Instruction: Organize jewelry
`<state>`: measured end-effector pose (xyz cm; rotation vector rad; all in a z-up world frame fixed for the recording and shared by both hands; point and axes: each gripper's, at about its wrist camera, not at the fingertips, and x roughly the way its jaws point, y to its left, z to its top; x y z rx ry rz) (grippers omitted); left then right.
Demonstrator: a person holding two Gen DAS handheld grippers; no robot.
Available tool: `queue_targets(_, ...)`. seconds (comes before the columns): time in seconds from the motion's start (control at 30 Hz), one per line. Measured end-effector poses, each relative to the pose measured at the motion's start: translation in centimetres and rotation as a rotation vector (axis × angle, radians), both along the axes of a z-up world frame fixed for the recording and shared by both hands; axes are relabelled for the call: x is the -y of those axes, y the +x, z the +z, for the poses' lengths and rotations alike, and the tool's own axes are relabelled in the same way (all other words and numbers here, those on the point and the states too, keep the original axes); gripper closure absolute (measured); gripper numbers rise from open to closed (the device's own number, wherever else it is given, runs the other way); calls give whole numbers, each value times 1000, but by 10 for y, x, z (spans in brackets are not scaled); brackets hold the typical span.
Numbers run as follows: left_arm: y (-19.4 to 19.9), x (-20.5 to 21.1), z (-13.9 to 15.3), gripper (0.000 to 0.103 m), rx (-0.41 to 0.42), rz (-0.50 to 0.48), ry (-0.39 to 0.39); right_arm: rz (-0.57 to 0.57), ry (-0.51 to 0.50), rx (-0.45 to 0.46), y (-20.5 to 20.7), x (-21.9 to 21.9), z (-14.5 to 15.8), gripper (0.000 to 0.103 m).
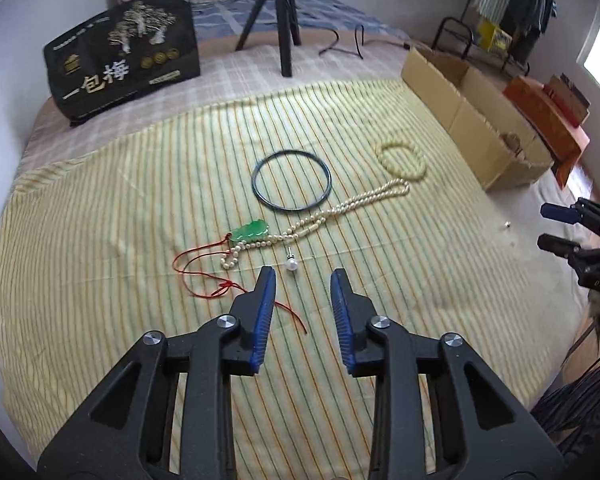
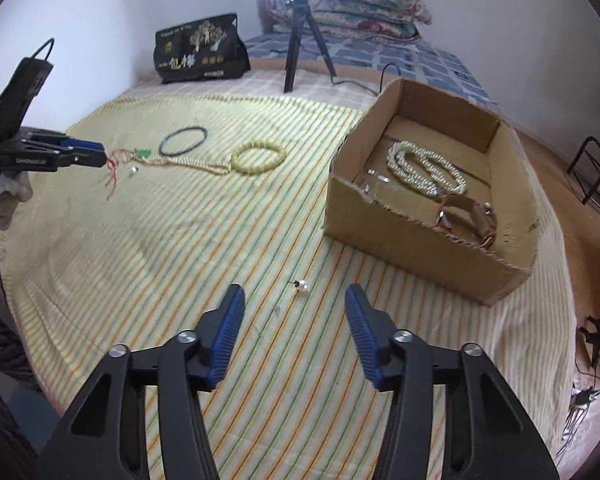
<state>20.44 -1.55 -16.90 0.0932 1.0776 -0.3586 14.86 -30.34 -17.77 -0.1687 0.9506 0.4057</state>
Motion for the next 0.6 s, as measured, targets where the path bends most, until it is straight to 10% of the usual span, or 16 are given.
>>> queue_targets(0.6, 19, 3, -31, 75, -23, -17, 59, 6, -19, -69, 27, 4, -32, 75)
